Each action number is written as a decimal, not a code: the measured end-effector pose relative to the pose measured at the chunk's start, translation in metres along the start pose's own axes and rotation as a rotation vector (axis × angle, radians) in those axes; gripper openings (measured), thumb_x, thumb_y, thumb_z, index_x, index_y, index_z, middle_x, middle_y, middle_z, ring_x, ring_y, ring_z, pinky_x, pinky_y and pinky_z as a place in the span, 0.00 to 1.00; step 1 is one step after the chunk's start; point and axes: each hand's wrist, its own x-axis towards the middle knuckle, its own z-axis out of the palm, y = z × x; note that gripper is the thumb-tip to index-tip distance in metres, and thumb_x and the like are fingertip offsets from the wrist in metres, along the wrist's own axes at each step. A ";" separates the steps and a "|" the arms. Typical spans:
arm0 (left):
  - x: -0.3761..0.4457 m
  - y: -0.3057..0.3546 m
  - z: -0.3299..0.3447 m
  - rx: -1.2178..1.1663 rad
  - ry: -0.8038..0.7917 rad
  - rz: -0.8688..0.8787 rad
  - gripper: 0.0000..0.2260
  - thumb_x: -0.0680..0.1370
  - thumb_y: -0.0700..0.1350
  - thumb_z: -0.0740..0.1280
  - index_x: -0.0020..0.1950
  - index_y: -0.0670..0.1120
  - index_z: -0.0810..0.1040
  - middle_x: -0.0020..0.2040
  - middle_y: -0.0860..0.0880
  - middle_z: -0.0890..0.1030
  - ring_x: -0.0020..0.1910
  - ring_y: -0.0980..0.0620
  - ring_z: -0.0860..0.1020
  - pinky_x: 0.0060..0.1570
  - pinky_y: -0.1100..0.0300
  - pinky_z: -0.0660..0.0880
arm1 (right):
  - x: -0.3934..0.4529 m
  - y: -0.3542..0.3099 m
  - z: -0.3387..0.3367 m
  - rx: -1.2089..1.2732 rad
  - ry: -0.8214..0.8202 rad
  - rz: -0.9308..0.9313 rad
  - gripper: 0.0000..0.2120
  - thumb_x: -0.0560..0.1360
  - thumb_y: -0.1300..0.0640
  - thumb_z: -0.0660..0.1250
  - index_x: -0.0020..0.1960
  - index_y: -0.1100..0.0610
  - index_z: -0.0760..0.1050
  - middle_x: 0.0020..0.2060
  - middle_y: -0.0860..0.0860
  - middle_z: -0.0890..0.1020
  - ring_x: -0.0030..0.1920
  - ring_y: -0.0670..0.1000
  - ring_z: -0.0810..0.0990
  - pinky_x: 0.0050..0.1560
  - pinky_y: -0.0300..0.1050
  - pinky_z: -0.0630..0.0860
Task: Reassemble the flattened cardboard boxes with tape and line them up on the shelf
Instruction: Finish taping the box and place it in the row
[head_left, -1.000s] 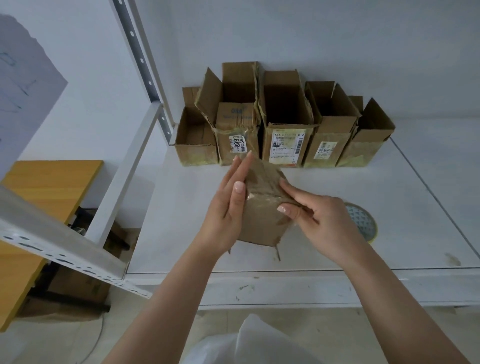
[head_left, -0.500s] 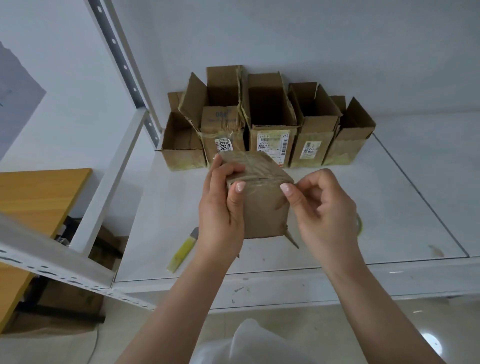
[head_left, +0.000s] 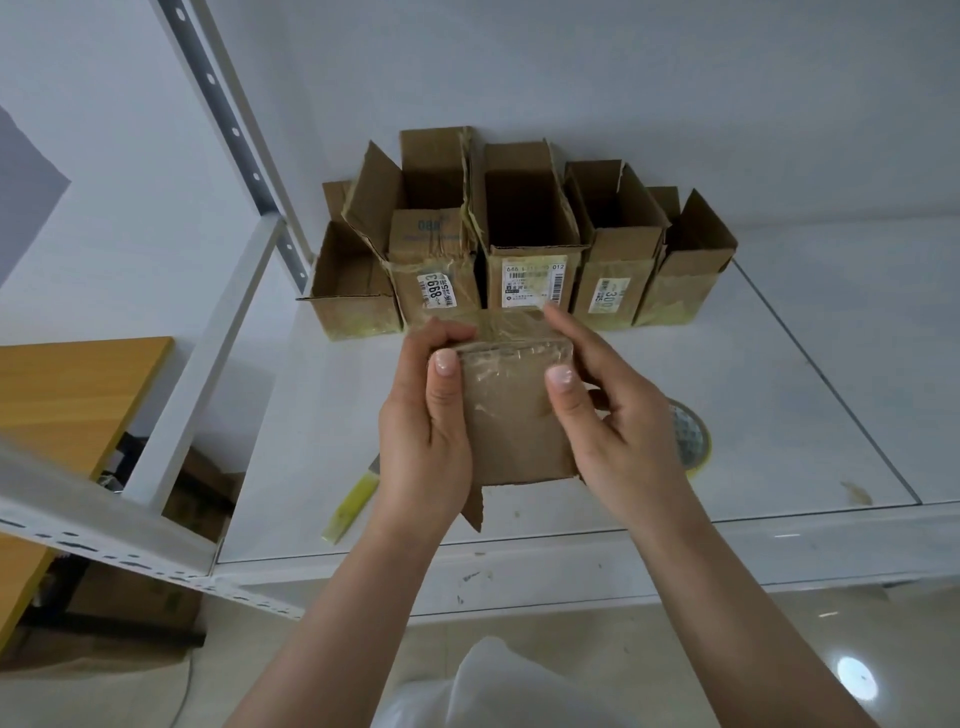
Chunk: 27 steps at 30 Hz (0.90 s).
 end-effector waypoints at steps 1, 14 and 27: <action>-0.001 0.002 0.000 0.001 0.002 0.005 0.13 0.83 0.52 0.51 0.57 0.52 0.74 0.49 0.61 0.80 0.48 0.62 0.78 0.44 0.72 0.72 | -0.001 -0.001 0.002 -0.011 0.016 -0.012 0.28 0.78 0.36 0.57 0.72 0.50 0.69 0.53 0.37 0.81 0.52 0.37 0.80 0.48 0.33 0.78; -0.009 0.001 -0.001 0.036 0.009 0.027 0.19 0.80 0.65 0.49 0.59 0.56 0.72 0.67 0.48 0.75 0.73 0.52 0.67 0.67 0.52 0.68 | -0.008 -0.002 0.008 -0.024 0.183 -0.057 0.18 0.80 0.47 0.58 0.66 0.51 0.75 0.25 0.47 0.76 0.24 0.51 0.71 0.28 0.50 0.70; 0.000 -0.005 -0.006 0.087 -0.022 0.000 0.13 0.79 0.61 0.54 0.58 0.59 0.72 0.64 0.58 0.76 0.67 0.55 0.73 0.61 0.58 0.73 | -0.005 0.003 0.007 -0.071 0.126 -0.103 0.28 0.80 0.37 0.49 0.69 0.52 0.72 0.24 0.41 0.73 0.27 0.41 0.73 0.30 0.35 0.70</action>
